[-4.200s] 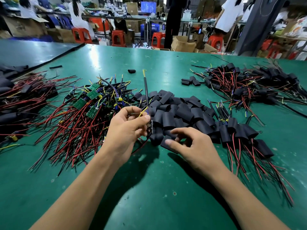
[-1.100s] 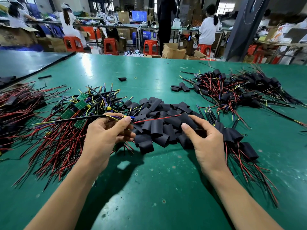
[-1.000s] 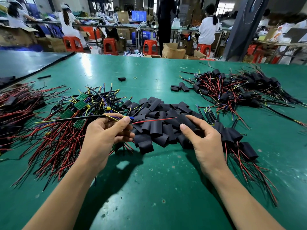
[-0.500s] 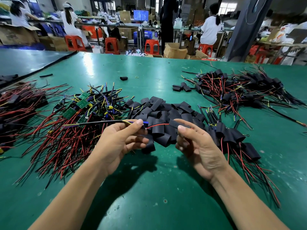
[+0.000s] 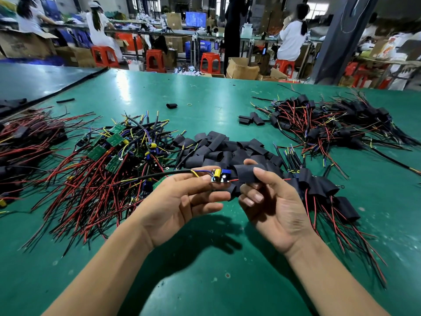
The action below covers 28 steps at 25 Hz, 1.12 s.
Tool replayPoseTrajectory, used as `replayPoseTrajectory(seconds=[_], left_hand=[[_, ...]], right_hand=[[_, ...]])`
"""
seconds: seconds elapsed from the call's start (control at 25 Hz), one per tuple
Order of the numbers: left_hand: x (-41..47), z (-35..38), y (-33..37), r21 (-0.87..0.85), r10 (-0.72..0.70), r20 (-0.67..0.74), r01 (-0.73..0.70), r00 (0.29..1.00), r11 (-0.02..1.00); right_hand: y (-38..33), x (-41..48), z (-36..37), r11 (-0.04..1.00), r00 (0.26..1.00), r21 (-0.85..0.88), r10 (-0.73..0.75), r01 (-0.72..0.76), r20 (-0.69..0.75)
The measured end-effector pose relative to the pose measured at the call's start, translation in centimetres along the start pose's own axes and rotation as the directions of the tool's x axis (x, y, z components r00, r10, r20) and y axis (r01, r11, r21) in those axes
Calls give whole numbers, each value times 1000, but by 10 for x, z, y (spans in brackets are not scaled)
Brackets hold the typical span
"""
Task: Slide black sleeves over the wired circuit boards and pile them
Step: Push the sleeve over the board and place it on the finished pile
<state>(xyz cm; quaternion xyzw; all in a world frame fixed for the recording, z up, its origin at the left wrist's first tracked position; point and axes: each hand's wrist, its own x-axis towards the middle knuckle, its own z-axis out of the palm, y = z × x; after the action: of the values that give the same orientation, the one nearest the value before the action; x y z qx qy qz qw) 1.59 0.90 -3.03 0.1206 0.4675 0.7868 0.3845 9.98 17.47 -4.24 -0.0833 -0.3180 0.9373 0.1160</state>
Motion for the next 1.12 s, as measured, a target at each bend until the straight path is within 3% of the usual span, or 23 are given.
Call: replayPoseTrajectory(seconds=[0.28, 0.52, 0.72, 1.12], left_hand=[[1, 2, -1, 57, 92, -52, -89, 994, 994], [-1, 2, 2, -10, 54, -21, -54, 998, 998], [-3, 3, 0, 46, 73, -12, -72, 997, 996], [-1, -1, -1, 80, 101, -28, -98, 995, 992]], right_hand=[[0, -2, 1, 977, 995, -200, -55, 72, 88], [3, 1, -1, 957, 985, -235, -156, 169, 72], [3, 2, -1, 900, 959, -335, -279, 277, 44], [13, 2, -1, 879, 958, -393, -287, 270, 17]])
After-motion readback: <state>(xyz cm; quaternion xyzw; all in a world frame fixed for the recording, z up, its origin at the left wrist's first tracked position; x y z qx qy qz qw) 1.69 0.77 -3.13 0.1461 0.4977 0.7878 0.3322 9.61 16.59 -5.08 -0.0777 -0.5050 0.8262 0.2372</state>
